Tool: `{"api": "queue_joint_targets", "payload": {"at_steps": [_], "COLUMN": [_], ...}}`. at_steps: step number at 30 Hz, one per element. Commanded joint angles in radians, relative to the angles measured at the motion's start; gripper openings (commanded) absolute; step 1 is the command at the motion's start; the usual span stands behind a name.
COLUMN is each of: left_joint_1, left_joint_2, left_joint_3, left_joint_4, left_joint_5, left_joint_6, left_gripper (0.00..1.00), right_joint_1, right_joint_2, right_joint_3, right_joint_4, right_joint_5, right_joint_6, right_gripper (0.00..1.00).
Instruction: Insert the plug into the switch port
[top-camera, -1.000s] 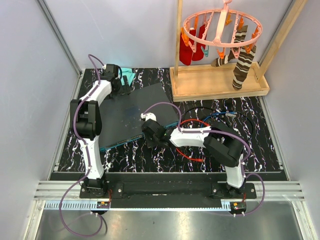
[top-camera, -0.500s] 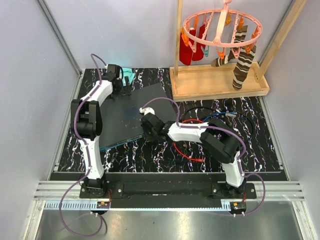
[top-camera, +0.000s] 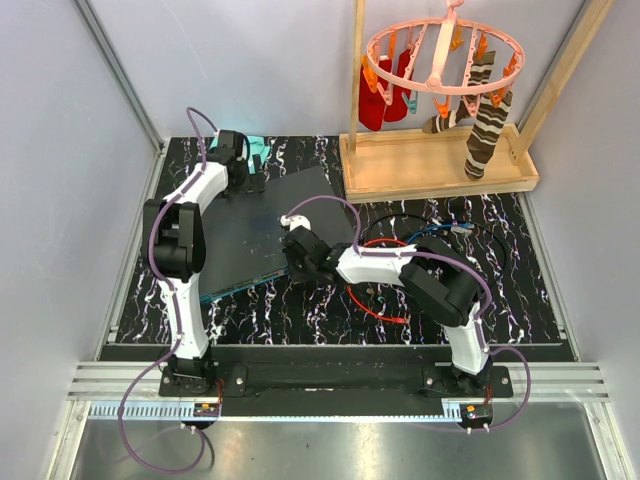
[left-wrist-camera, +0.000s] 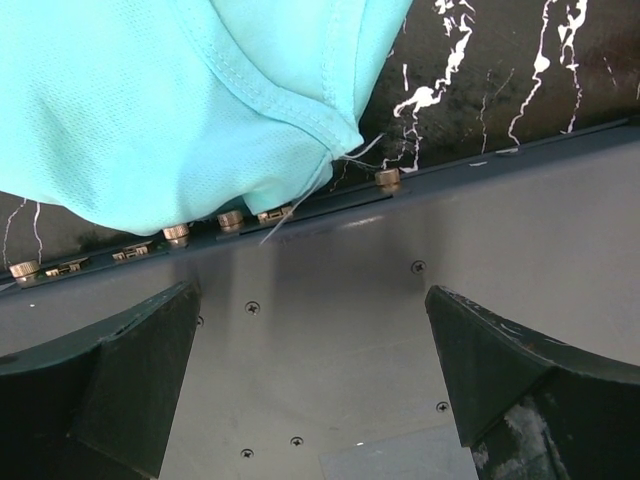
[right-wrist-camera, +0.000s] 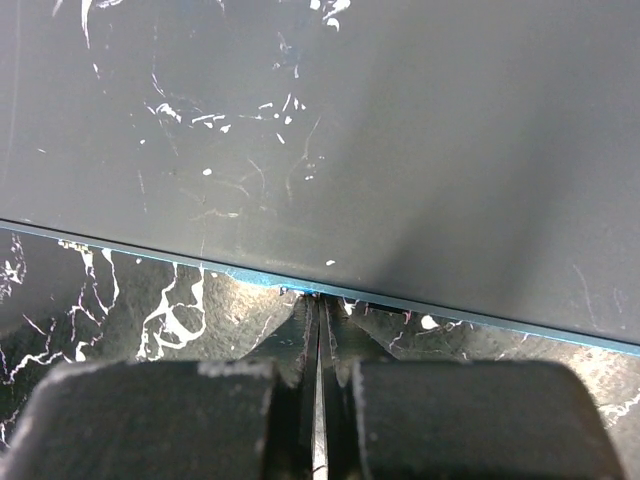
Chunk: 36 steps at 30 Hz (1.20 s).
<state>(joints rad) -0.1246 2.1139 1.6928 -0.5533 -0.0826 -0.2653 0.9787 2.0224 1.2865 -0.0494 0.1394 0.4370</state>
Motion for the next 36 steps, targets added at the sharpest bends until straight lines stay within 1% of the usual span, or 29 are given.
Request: {"api": "queue_joint_targets", "payload": {"at_steps": [1, 3, 5, 8, 11, 12, 14, 15, 16, 17, 18, 19, 20, 21, 22, 23, 25, 26, 27, 29, 30, 32, 33, 36], "left_joint_1": [-0.032, -0.032, -0.035, -0.037, -0.037, -0.035, -0.033, -0.035, -0.035, -0.033, -0.032, -0.032, -0.032, -0.030, -0.029, -0.027, -0.026, -0.027, -0.027, -0.029, -0.030, -0.036, -0.041, -0.056], "left_joint_2": [0.038, 0.032, 0.024, 0.014, -0.002, -0.008, -0.012, -0.017, -0.020, -0.026, -0.043, -0.054, -0.067, -0.100, -0.117, -0.136, -0.204, -0.251, -0.278, -0.363, -0.393, -0.486, -0.517, -0.639], "left_joint_3": [-0.070, -0.079, -0.085, -0.094, -0.091, -0.085, -0.076, -0.070, -0.067, -0.065, -0.061, -0.056, -0.051, -0.042, -0.038, -0.035, -0.031, -0.044, -0.054, -0.103, -0.125, -0.207, -0.237, -0.353], "left_joint_4": [-0.122, -0.122, -0.122, -0.122, -0.122, -0.122, -0.122, -0.122, -0.122, -0.120, -0.122, -0.122, -0.120, -0.120, -0.120, -0.122, -0.122, -0.122, -0.120, -0.120, -0.119, -0.100, -0.096, -0.079], "left_joint_5": [0.132, 0.132, 0.130, 0.126, 0.113, 0.104, 0.096, 0.090, 0.087, 0.087, 0.087, 0.057, 0.047, 0.032, 0.024, 0.017, -0.006, -0.012, -0.011, -0.005, 0.007, 0.024, 0.029, 0.044], "left_joint_6": [-0.046, -0.045, -0.041, -0.037, -0.037, -0.037, -0.038, -0.038, -0.041, -0.046, -0.051, -0.061, -0.064, -0.069, -0.077, -0.081, -0.087, -0.092, -0.095, -0.107, -0.115, -0.120, -0.117, -0.097], "left_gripper": [0.99, 0.99, 0.99, 0.99, 0.99, 0.99, 0.99, 0.99, 0.99, 0.99, 0.99, 0.99, 0.99, 0.99, 0.99, 0.99, 0.99, 0.99, 0.99, 0.99, 0.99, 0.99, 0.99, 0.99], "right_joint_1": [-0.061, -0.061, -0.064, -0.072, -0.072, -0.072, -0.072, -0.072, -0.072, -0.074, -0.077, -0.084, -0.106, -0.123, -0.139, -0.185, -0.237, -0.299, -0.340, -0.420, -0.505, -0.586, -0.653, -0.759], "right_joint_2": [-0.004, 0.002, 0.010, 0.012, -0.039, -0.081, -0.132, -0.190, -0.220, -0.253, -0.322, -0.358, -0.390, -0.456, -0.487, -0.540, -0.583, -0.614, -0.625, -0.642, -0.642, -0.637, -0.631, -0.596], "right_joint_3": [0.002, -0.004, 0.008, 0.025, -0.012, -0.032, -0.094, -0.116, -0.159, -0.182, -0.206, -0.249, -0.266, -0.279, -0.297, -0.303, -0.309, -0.309, -0.305, -0.302, -0.297, -0.294, -0.293, -0.283], "right_joint_4": [0.561, 0.618, 0.631, 0.594, 0.508, 0.456, 0.393, 0.319, 0.280, 0.246, 0.185, 0.156, 0.123, 0.055, 0.004, -0.062, -0.124, -0.171, -0.193, -0.239, -0.253, -0.279, -0.282, -0.282], "right_joint_5": [0.261, 0.281, 0.270, 0.218, 0.178, 0.148, 0.115, 0.086, 0.075, 0.065, 0.051, 0.046, 0.039, 0.032, 0.032, 0.038, 0.063, 0.074, 0.077, 0.074, 0.078, 0.112, 0.126, 0.169], "right_joint_6": [0.046, 0.042, 0.028, 0.016, 0.008, 0.009, 0.009, 0.009, 0.009, 0.012, 0.012, 0.017, 0.025, 0.031, 0.035, 0.029, 0.017, 0.000, -0.006, -0.009, -0.003, 0.011, 0.012, 0.022], "right_gripper": [0.00, 0.00, 0.00, 0.03, 0.09, 0.11, 0.21, 0.25, 0.29, 0.37, 0.42, 0.47, 0.54, 0.58, 0.61, 0.68, 0.72, 0.76, 0.77, 0.79, 0.79, 0.79, 0.79, 0.79]}}
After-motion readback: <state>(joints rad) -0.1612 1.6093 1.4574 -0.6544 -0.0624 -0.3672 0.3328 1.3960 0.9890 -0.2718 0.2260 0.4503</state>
